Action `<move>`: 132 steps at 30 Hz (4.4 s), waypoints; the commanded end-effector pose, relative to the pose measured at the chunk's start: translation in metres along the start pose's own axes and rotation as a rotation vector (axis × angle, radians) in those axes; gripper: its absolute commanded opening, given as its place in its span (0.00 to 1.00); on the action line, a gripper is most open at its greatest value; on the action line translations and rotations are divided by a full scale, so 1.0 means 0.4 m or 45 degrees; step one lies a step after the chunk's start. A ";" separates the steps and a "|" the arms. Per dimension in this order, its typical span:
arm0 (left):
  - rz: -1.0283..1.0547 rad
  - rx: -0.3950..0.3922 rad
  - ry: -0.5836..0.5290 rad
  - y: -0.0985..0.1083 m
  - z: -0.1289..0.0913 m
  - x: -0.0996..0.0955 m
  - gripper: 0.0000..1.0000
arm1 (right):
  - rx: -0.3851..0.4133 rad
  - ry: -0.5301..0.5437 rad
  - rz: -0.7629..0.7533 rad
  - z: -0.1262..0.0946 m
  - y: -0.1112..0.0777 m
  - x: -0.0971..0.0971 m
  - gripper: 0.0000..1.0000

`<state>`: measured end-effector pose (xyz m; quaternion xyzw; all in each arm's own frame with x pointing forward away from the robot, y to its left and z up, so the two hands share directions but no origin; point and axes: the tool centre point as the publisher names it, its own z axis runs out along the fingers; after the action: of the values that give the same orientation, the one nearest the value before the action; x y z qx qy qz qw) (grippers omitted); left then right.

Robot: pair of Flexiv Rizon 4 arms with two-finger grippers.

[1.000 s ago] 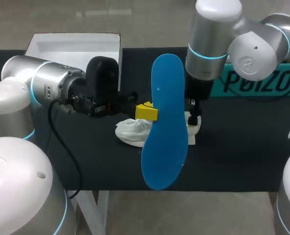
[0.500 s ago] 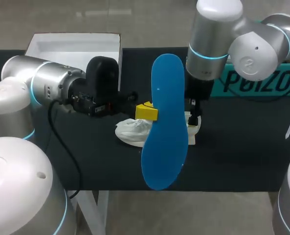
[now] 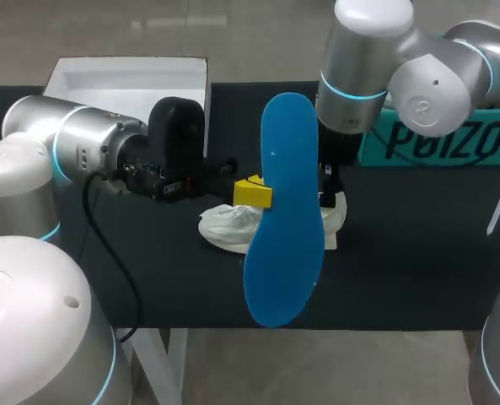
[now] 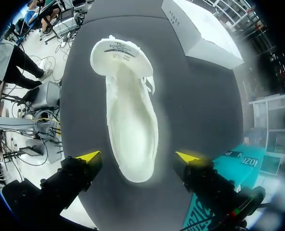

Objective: Take the shoe out of the shoebox, open the shoe tongue, remove and reinsert the insole, then place the shoe into the shoebox

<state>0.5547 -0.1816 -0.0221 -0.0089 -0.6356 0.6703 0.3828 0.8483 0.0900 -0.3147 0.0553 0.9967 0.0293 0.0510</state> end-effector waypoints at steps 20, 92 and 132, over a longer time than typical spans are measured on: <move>0.001 0.002 0.002 0.002 0.001 -0.002 0.00 | 0.034 -0.005 0.003 0.127 0.122 -0.052 1.00; 0.001 0.002 0.002 0.002 0.001 -0.002 0.00 | 0.212 0.079 1.697 0.083 0.097 -0.040 0.00; 0.001 0.002 0.002 0.002 0.001 -0.002 0.00 | 0.234 0.076 1.552 0.102 0.099 -0.030 0.00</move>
<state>0.5546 -0.1816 -0.0221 -0.0089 -0.6356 0.6704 0.3828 0.8690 0.1296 -0.3510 0.6160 0.7870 -0.0327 -0.0090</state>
